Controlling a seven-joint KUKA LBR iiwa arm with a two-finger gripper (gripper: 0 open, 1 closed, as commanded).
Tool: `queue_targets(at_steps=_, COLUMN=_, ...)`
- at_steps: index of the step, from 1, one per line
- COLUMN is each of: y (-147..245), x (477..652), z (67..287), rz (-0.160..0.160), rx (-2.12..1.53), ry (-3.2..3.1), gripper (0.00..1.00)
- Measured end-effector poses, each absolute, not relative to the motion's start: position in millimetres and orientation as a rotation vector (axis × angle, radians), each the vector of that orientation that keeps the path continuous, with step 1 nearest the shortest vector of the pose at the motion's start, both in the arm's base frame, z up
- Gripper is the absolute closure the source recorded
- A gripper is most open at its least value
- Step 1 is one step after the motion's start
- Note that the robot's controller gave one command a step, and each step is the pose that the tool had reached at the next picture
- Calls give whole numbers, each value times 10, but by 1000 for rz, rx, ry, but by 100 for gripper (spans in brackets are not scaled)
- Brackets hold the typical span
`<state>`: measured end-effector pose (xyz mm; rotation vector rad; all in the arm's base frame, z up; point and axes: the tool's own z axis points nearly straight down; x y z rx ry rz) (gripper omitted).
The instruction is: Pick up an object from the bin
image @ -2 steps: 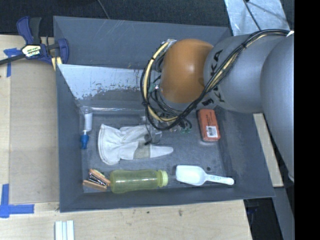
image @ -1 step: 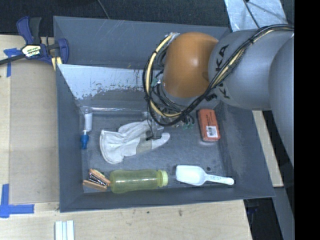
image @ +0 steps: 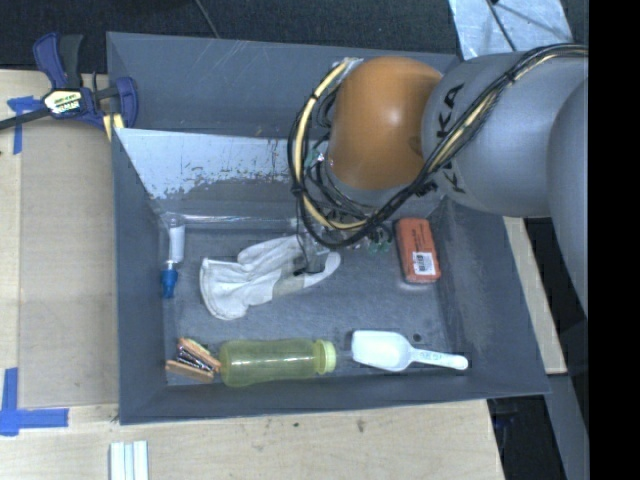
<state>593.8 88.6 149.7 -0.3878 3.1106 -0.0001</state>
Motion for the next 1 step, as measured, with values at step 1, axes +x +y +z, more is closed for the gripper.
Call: queue_targets(at_steps=1, y=885, x=5928, z=1601, rz=0, rx=-388, ry=3116, gripper=100)
